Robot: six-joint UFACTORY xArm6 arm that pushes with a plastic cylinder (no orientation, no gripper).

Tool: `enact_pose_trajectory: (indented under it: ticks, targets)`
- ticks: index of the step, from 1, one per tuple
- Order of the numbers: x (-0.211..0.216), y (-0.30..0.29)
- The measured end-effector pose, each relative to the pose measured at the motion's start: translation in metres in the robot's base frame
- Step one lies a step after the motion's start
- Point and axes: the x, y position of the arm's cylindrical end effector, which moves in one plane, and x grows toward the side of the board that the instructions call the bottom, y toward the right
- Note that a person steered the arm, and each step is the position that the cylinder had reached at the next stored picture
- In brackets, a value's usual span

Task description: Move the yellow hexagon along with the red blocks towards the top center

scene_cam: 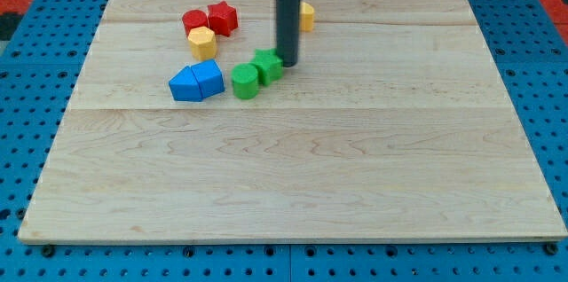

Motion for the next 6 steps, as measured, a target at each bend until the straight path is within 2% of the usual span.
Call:
enact_pose_trajectory:
  ticks: [2, 3, 6]
  targets:
    - [0.000, -0.033]
    - [-0.020, -0.077]
    - [-0.041, -0.199]
